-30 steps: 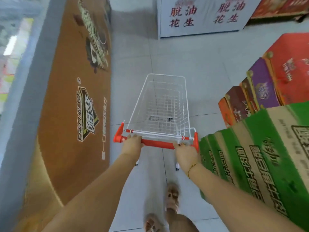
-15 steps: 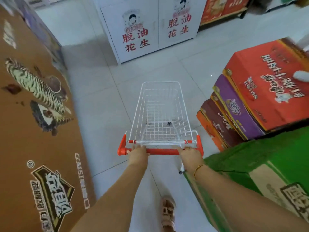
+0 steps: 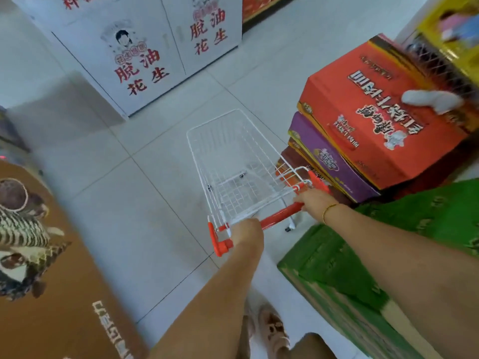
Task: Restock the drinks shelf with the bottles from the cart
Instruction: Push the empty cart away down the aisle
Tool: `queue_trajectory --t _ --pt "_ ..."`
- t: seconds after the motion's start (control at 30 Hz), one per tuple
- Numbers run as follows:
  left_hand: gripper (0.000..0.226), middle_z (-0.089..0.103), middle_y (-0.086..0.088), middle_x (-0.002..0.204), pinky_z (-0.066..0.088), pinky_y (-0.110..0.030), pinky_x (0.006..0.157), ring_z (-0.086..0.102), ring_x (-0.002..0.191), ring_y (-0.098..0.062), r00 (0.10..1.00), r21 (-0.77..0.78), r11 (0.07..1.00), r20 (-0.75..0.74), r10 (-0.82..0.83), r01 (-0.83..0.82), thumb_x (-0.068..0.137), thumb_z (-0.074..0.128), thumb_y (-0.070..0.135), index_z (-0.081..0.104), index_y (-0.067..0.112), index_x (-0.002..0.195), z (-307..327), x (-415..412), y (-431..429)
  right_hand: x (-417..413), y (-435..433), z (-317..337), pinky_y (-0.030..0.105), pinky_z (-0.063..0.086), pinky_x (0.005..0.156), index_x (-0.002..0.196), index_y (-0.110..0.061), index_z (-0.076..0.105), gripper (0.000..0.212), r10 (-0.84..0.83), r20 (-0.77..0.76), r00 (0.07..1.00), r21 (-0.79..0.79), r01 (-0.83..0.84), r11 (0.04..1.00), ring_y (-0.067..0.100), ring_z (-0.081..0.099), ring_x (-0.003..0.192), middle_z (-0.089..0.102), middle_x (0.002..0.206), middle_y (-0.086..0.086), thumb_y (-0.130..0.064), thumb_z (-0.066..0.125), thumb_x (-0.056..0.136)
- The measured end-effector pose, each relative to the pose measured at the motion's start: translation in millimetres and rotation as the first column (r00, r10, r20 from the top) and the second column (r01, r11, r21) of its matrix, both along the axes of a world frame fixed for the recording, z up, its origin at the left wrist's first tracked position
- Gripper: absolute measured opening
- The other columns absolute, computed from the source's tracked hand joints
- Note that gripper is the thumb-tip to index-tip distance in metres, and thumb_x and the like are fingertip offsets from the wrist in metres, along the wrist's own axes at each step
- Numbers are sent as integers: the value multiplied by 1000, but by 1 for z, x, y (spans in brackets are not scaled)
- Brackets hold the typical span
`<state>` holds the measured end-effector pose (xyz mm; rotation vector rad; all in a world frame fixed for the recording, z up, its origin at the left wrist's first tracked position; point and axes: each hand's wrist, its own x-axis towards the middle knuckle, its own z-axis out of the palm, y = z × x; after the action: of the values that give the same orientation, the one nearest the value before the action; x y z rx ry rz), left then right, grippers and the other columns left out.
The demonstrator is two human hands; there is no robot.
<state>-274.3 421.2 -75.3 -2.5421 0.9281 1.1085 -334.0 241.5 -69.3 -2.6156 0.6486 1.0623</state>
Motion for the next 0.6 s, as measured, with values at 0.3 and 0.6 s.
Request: queue_trajectory --t 0.3,0.6 --pt "55 56 -9 92 51 -35 69 60 81 -27 975 -307 952 -214 -63 -6 83 44 -11 38 10 133 13 -49 -75 -25 -83 4 44 46 100 118 -14 64 36 -65 15 998 -86 66 994 33 55 117 58 127 13 -10 44 89" --pt "61 50 -3 81 51 -31 79 59 78 -22 944 -298 952 -328 -31 -72 93 37 -3 24 26 146 20 -77 -97 -39 -106 12 38 47 93 119 -5 58 27 -96 -128 987 -159 75 984 31 57 115 60 122 14 -10 46 95"
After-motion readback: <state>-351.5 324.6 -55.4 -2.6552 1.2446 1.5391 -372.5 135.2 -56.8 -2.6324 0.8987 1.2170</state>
